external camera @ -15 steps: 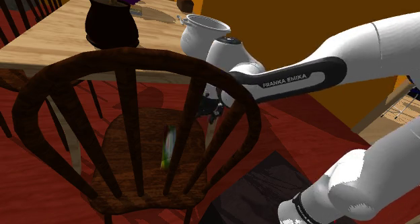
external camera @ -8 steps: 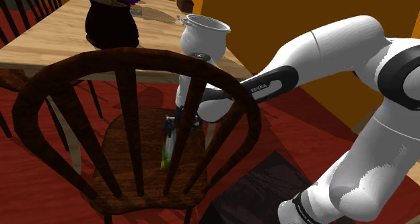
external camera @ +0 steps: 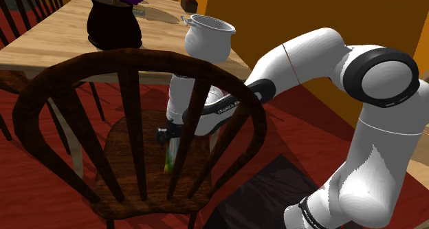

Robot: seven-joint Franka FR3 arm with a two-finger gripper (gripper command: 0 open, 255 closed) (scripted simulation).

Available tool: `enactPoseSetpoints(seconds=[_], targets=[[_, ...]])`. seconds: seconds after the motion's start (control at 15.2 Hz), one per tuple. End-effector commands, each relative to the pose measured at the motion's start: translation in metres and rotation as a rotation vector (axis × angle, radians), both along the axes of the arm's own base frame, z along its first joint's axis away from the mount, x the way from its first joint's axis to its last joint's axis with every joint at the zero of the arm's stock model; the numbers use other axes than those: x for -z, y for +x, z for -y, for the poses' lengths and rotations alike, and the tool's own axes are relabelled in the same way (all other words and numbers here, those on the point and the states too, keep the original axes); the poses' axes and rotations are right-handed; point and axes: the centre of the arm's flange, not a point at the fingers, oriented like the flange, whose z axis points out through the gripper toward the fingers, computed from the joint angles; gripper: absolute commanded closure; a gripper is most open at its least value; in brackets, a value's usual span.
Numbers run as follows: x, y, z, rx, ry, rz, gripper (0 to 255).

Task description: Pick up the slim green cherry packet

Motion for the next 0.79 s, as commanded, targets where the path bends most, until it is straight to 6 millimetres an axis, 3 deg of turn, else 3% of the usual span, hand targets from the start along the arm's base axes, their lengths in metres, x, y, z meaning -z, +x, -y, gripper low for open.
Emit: enactPoseSetpoints(seconds=[0.0,0.2,0.26,0.73], targets=[[0.0115,0.0,0.0005,0.0,0.0,0.0,0],[0.0198,0.0,0.0005,0.0,0.0,0.0,0],[0.02,0.0004,-0.0001,0.0,0.0,0.0,255],[0.0207,0.0009,-0.0001,0.0,0.0,0.0,255]])
